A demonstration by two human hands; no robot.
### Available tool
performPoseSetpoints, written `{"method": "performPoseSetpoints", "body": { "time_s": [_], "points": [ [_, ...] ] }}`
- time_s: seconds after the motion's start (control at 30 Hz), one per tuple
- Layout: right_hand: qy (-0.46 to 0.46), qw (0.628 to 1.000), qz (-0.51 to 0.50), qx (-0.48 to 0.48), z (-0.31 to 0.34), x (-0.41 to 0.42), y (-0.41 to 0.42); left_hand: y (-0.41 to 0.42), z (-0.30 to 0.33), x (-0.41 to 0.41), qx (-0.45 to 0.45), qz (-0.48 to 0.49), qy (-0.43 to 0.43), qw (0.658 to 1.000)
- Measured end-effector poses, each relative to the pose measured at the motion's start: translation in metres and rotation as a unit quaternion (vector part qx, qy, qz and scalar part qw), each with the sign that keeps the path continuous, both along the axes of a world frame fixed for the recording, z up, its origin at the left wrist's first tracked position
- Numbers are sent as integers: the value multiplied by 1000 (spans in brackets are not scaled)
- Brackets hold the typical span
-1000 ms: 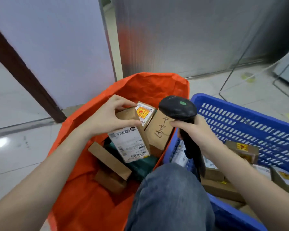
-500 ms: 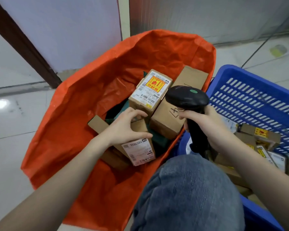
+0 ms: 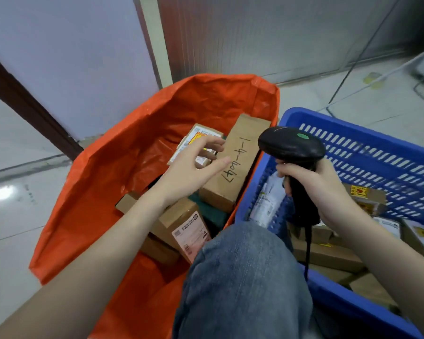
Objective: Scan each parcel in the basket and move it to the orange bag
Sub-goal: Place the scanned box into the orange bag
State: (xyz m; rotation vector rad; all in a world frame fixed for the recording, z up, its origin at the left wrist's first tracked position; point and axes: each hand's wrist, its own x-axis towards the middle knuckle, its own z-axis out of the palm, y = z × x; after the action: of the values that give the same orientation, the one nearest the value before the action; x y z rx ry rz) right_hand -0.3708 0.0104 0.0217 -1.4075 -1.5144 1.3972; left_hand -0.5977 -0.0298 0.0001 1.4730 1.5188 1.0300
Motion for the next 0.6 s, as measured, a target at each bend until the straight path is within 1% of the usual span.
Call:
{"method": "performPoseSetpoints", "body": {
  "time_s": [0.13,0.23,0.33,0.47,0.6],
  "points": [
    [0,997,-60,39,30,62,-4,25,36,61,31,-48,-21,998],
    [-7,991,-115,66,49,119,-11,43,55,116,50,-93,-20,994],
    [-6,984,-165,69,63,174,-21,58,66,168,60,-133,-20,989],
    [-4,974,-216,64,68,241,-33,69,64,232,54,-176,-22,983],
    [-21,967,-246,68,53,294,-39,76,43,280,33,-187,-10,982]
  ]
}}
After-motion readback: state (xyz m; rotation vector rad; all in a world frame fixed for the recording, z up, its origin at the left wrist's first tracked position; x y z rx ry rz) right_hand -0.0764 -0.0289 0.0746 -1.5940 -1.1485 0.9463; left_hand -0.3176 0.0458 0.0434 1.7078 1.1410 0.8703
